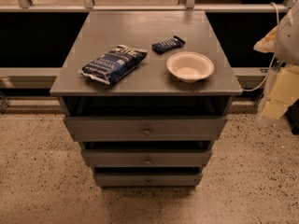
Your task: Open top drawer
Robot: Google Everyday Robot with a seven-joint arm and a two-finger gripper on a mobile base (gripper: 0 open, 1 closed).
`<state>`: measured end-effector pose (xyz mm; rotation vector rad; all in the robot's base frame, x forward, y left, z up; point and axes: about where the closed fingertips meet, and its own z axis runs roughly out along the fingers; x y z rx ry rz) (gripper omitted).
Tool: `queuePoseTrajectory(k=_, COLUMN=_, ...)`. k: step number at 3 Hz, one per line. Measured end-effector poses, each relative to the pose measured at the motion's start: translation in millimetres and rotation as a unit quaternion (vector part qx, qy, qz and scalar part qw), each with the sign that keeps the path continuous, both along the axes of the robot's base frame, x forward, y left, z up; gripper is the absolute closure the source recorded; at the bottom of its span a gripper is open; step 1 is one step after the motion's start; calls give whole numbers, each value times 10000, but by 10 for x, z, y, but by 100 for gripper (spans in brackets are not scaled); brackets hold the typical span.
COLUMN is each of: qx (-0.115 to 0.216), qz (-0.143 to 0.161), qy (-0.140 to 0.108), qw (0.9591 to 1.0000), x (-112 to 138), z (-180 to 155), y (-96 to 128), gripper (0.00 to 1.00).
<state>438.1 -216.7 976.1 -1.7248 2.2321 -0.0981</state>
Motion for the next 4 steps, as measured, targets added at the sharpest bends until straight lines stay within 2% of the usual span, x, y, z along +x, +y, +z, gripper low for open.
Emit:
queuePoseTrajectory(k=1, qx=0, qz=0, qy=0, qw=10000, x=0, z=0, y=0, gripper=0)
queuePoseTrajectory(k=2, qx=187, qz=222, qy=-169, qw=9994, x=3, z=-165, y=117, gripper=0)
queuePoseTrajectory(k=3, qx=649, qz=679, qy=-419, qw=9947, x=-283, z=-492, y=355, gripper=0)
queuePoseTrajectory(k=4, qx=1020, qz=752, qy=-545, qw=9904, x=-423, z=-811, y=380, gripper=0)
